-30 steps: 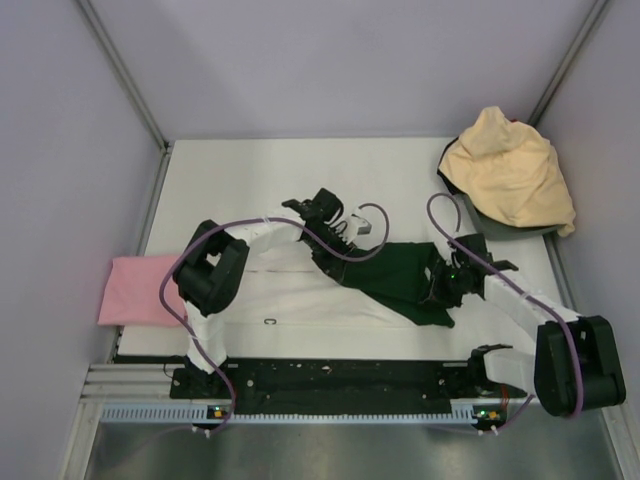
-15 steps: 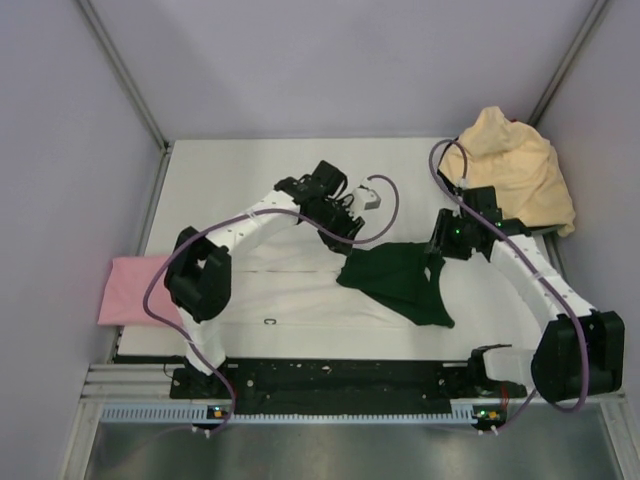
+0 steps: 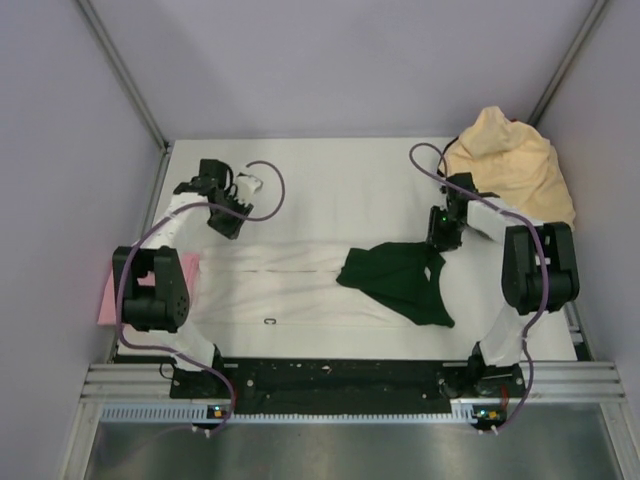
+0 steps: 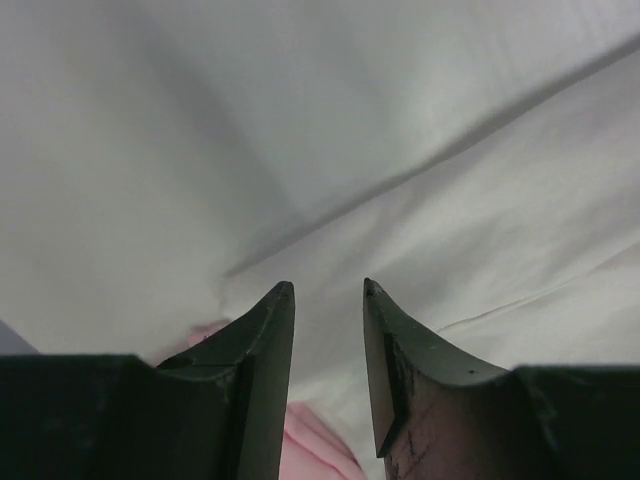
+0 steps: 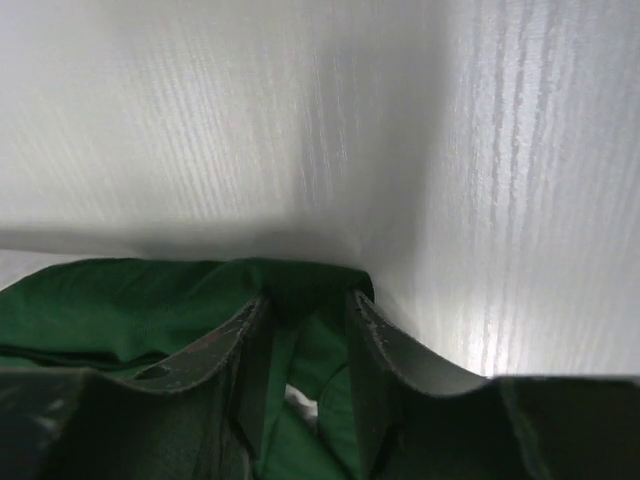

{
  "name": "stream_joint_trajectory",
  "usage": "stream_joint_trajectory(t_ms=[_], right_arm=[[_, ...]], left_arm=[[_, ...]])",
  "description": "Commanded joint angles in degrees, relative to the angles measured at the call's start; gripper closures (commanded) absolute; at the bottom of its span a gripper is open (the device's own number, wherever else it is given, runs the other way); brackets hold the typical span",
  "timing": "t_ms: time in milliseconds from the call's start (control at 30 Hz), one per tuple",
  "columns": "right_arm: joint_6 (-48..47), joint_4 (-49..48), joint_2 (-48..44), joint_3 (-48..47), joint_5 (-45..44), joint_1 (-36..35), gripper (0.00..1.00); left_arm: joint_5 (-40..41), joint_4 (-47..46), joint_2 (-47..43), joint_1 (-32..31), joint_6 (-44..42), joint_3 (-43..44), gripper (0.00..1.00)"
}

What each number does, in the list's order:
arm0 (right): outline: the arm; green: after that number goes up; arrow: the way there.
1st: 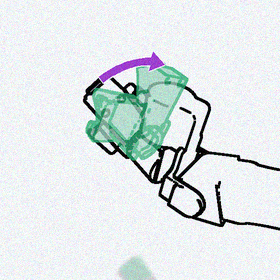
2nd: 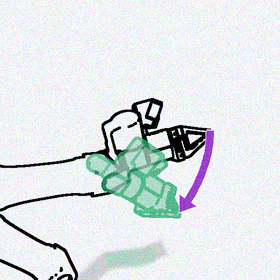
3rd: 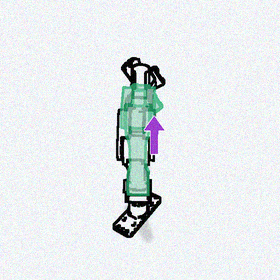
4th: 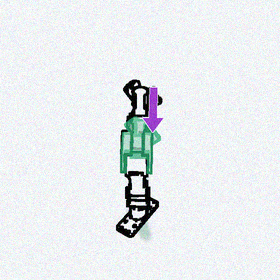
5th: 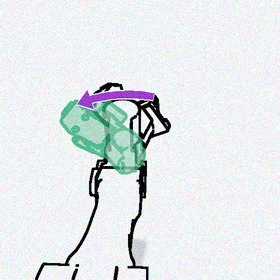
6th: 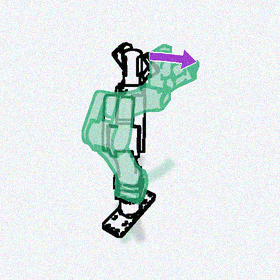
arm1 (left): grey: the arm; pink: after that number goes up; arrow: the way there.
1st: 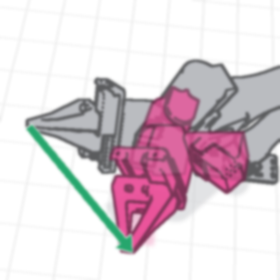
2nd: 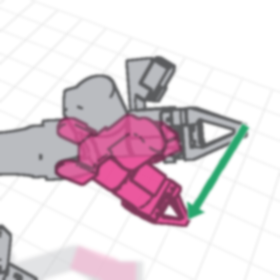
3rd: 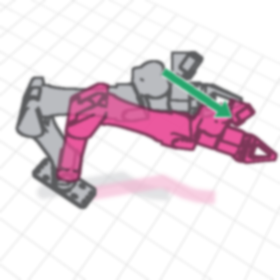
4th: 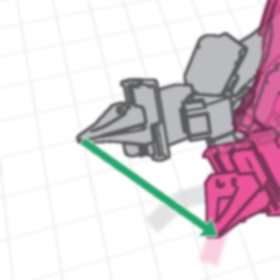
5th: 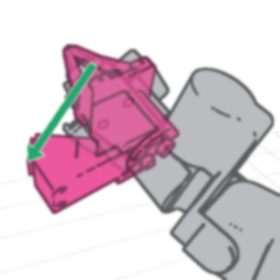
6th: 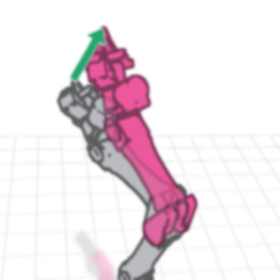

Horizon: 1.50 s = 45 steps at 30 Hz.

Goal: Fold and stack the t-shirts
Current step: Rotate the tshirt 90 degrees

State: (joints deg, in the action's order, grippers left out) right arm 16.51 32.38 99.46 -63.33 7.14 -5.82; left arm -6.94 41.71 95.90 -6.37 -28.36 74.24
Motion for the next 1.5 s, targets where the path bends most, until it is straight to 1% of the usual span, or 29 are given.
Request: stream_joint_trajectory(t_ms=[0, 33, 67, 100, 200, 267, 400, 500, 600, 633, 733, 800, 867, 967, 1000, 1100, 1233, 1300, 1367, 1467], right_arm=[[-0.78, -1.27, 4.07, -4.25, 2.62, 0.2, 0.74], [-0.61, -1.44, 5.21, -4.95, 2.36, 0.2, 0.82], [-0.52, -1.36, 6.09, -5.74, 2.18, 0.2, 0.93], [-0.52, -1.44, 7.31, -7.06, 1.92, 0.2, 0.99], [-0.69, -1.36, 11.88, -12.67, 1.92, 0.2, 1.0], [-0.87, -0.4, 15.83, -18.55, 2.09, 0.2, 1.0], [-0.52, 3.29, 26.02, -34.89, 4.72, 0.2, 1.0], [0.44, 6.11, 36.03, -49.56, 9.28, 0.2, 1.0], [2.38, 7.08, 43.52, -61.96, 14.12, 0.02, 1.0], [2.99, 7.08, 45.37, -65.57, 15.0, 0.02, 0.98], [3.88, 6.99, 47.84, -72.71, 14.75, -0.33, 0.82], [3.7, 6.99, 46.8, -75.62, 13.96, -0.24, 0.7], [2.48, 6.91, 43.65, -75.54, 13.0, -0.24, 0.58], [-0.51, 6.99, 35.92, -70.38, 8.53, -0.33, 0.49], [-1.21, 6.99, 32.67, -67.13, 6.51, -0.33, 0.48], [-2.27, 6.91, 21.69, -52.82, -0.44, -0.24, 0.47], [-2.54, 6.38, 10.78, -33.31, -6.6, -0.24, 0.48], [-1.84, 5.42, 7.43, -25.74, -8.44, -0.15, 0.48], [-0.7, 3.14, 5.05, -19.67, -7.58, 0.02, 0.47], [0.54, -0.03, 5.3, -14.9, -7.31, 0.55, 0.47]], left_arm=[[2.89, -1.72, -2.21, 4.6, -6.35, -6.55, 0.63], [3.33, -2.51, -1.94, 5.57, -6.88, -7.78, 0.63], [3.77, -3.3, -1.68, 5.93, -7.58, -9.36, 0.63], [4.99, -4.7, -1.5, 5.93, -8.46, -11.11, 0.64], [6.33, -8.48, -1.15, 6.02, -11.01, -16.39, 0.65], [6.41, -8.49, -1.59, 6.02, -12.06, -18.42, 0.67], [3.17, -7.01, -5.97, 5.85, -15.22, -22.63, 0.67], [0.53, -3.32, -10.27, 4.62, -17.86, -26.32, 0.67], [1.22, -1.12, -13.01, 1.63, -19.98, -31.68, 0.66], [0.97, 0.02, -13.54, 0.76, -20.5, -33.44, 0.66], [-0.96, 4.33, -16.43, -1.44, -22.09, -38.19, 0.66], [-1.93, 7.23, -20.29, -1.63, -22.79, -38.73, 0.65], [-0.89, 7.85, -25.56, -1.28, -21.92, -37.25, 0.64], [-1.67, 12.14, -27.08, -0.05, -19.73, -30.76, 0.6], [-2.54, 13.55, -26.64, 0.39, -19.28, -28.21, 0.58], [-4.48, 15.33, -26.2, 1.1, -17.88, -23.01, 0.51], [-1.86, 12.18, -23.48, 1.62, -13.75, -20.54, 0.49], [-0.1, 9.45, -21.03, 1.97, -12.95, -20.97, 0.49], [1.92, 6.81, -17.52, 2.41, -12.25, -21.06, 0.51], [5.35, 2.42, -13.21, 2.77, -11.63, -21.76, 0.54]])
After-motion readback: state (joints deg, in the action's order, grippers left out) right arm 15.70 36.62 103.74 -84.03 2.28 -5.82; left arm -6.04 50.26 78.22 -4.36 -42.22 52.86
